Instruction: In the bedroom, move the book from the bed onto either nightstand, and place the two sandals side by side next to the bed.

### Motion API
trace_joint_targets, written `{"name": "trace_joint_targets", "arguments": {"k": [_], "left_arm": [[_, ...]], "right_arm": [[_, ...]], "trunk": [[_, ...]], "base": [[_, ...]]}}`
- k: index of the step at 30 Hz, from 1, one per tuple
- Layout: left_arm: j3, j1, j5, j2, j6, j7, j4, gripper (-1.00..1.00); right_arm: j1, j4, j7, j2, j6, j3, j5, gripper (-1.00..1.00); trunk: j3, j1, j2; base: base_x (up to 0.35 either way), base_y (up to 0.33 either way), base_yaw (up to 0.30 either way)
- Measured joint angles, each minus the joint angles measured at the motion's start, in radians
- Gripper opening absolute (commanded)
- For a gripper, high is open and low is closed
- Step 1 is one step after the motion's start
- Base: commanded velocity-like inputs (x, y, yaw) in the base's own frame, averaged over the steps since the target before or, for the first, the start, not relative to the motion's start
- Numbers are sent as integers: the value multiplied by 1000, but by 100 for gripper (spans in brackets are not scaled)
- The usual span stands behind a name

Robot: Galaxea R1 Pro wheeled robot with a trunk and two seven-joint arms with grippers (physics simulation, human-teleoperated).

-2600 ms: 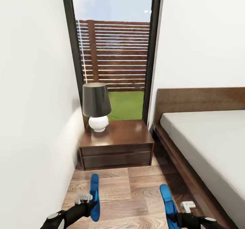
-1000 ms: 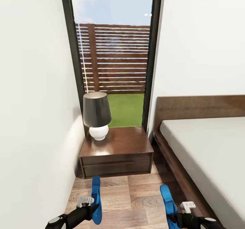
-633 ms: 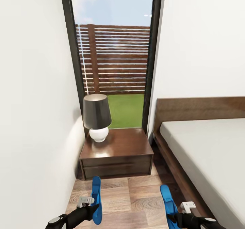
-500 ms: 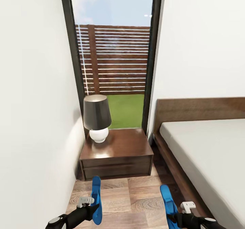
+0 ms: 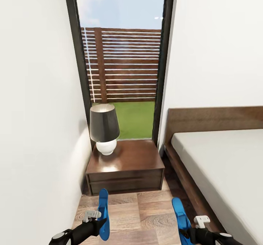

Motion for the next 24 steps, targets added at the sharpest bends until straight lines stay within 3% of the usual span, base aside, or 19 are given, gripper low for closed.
{"name": "trace_joint_targets", "arguments": {"k": [24], "left_arm": [[0, 0, -1, -7, 0, 0, 1, -100]], "right_arm": [[0, 0, 0, 0, 0, 0, 0, -100]], "trunk": [[75, -92, 168]], "base": [[0, 0, 0]]}}
